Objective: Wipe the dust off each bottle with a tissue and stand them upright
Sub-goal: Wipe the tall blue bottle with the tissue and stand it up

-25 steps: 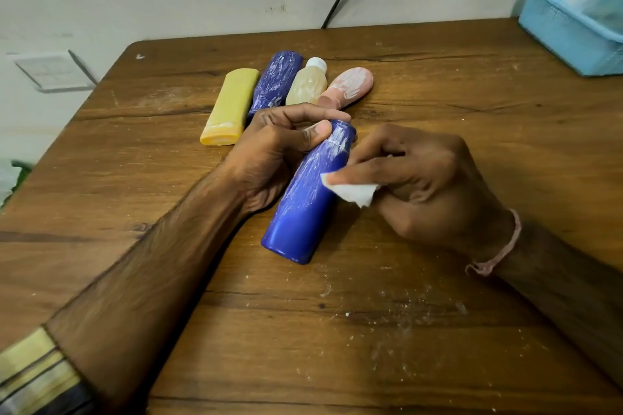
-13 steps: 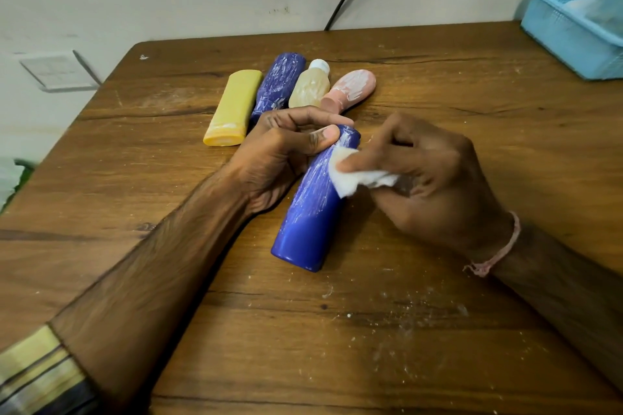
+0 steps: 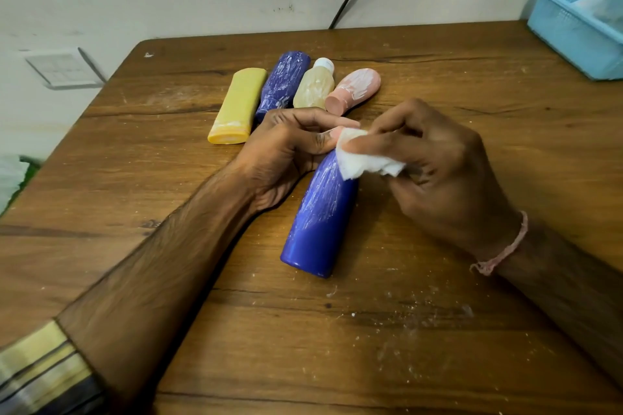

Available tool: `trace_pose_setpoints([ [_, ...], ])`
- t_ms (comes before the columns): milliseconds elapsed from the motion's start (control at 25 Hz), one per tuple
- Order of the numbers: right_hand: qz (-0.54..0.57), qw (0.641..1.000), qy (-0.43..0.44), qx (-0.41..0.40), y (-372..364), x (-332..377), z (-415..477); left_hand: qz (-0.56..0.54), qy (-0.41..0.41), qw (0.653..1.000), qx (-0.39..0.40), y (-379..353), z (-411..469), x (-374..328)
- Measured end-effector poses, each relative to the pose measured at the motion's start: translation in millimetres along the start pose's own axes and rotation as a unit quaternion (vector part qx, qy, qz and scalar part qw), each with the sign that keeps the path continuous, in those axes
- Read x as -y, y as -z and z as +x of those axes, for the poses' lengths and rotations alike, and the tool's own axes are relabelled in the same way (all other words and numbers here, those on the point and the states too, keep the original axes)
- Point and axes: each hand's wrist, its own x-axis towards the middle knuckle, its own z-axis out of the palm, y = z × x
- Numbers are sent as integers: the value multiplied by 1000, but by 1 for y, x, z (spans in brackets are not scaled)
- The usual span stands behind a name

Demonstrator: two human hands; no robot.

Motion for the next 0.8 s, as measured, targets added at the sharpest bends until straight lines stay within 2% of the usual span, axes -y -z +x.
trace_pose_setpoints([
  [80,11,999,24,19,-2,2,-2,1,-1,1000,1,0,1,0],
  [200,6,1000,-9,-5,-2,0,1,4,2,1000,-1,0,1,-1],
  [320,23,999,30,34,-4,1,-2,3,0,1000,8,0,0,-1],
  [480,14,1000,-3,26,-1,3,2,9,-7,1000,4,-1,1,-1],
  [600,16,996,44,72,-4,13,-3,5,-10,1000,0,-3,0,-1],
  [720,-28,998,-10,49,-2,10,0,25,-18,1000,7,0,2,0],
  [800,-12,998,3,67,-3,13,-1,27,-18,999,8,-2,0,-1],
])
